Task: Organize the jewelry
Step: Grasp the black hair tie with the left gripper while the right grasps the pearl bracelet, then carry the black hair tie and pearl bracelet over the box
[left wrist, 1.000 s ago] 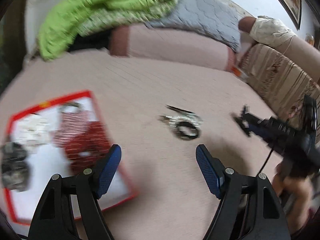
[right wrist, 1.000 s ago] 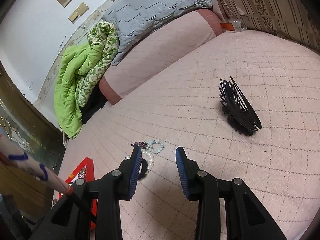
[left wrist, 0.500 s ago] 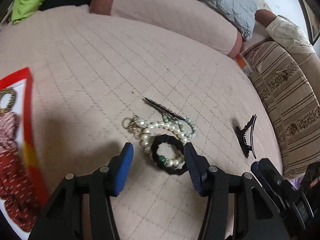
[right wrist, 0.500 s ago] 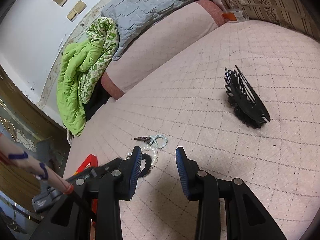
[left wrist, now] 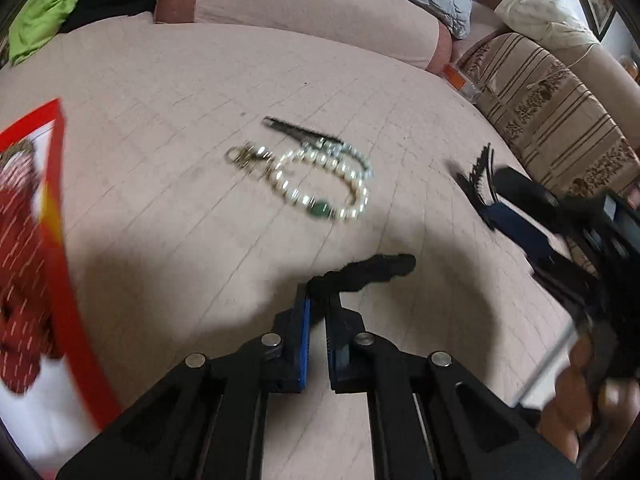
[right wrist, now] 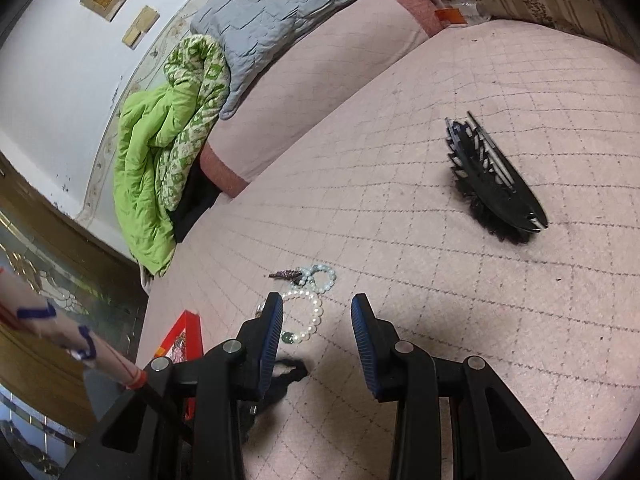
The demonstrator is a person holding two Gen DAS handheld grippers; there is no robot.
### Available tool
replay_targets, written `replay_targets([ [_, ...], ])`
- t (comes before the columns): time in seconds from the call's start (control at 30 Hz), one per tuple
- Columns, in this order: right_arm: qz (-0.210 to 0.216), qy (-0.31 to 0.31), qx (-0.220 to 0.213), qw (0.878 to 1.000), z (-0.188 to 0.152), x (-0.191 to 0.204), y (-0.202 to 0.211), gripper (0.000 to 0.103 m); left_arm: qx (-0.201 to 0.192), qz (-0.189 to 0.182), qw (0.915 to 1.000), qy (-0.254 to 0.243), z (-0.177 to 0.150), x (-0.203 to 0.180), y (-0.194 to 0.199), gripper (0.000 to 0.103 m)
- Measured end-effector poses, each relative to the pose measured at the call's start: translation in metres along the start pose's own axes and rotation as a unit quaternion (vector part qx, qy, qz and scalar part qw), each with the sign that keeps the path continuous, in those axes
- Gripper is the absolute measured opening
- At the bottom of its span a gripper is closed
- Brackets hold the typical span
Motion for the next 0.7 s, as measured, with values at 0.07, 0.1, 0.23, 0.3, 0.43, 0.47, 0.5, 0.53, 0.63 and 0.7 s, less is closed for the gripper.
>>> replay_targets([
  [0.07, 0.003, 0.006, 0.014, 1.000, -0.001, 0.003, -0.007, 0.039, -0.002, 0.001, 1.0000, -0.005, -0.012, 0.004, 0.010, 0.006],
  [0.1, 0.003, 0.013, 0.027, 1.000, -0.001, 0.006, -0.014, 0.039, -0.005, 0.002, 1.0000, -0.007, -0.016, 0.005, 0.013, 0.006],
  [0.23, -0.012, 0.036, 0.069, 0.997, 0.000, 0.017, -0.045, 0.039, -0.012, 0.006, 0.9998, -0.012, -0.025, 0.004, 0.017, 0.006],
  [0.3, -0.030, 0.047, 0.083, 0.995, 0.003, 0.021, -0.063, 0.039, -0.014, 0.007, 0.9998, -0.014, -0.024, 0.004, 0.017, 0.006],
  [0.43, -0.063, 0.098, 0.128, 0.985, 0.001, 0.036, -0.101, 0.039, -0.017, 0.007, 0.9997, -0.014, -0.023, 0.002, 0.016, 0.006],
  [0.47, -0.081, 0.117, 0.135, 0.981, -0.001, 0.040, -0.108, 0.039, -0.017, 0.007, 0.9997, -0.013, -0.023, 0.004, 0.016, 0.006],
  [0.5, -0.103, 0.140, 0.142, 0.975, -0.005, 0.044, -0.115, 0.038, -0.017, 0.007, 0.9997, -0.014, -0.025, 0.005, 0.018, 0.006],
  [0.53, -0.115, 0.156, 0.143, 0.971, -0.008, 0.046, -0.118, 0.036, -0.019, 0.008, 0.9997, -0.015, -0.025, 0.004, 0.018, 0.006],
  [0.63, -0.139, 0.158, 0.131, 0.969, -0.005, 0.041, -0.116, 0.011, -0.029, 0.011, 0.9993, -0.022, -0.024, 0.001, 0.019, 0.006],
  [0.7, -0.118, 0.127, 0.126, 0.977, 0.000, 0.032, -0.109, 0.010, -0.034, 0.011, 0.9990, -0.026, -0.022, -0.001, 0.021, 0.006],
])
Point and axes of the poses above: each gripper's, at about its wrist camera, not at the fingertips, and y roughly against the way its jaws point, x to its left, z to its top, the point moved 1 cm from there along -y, roughly the way its jaws point
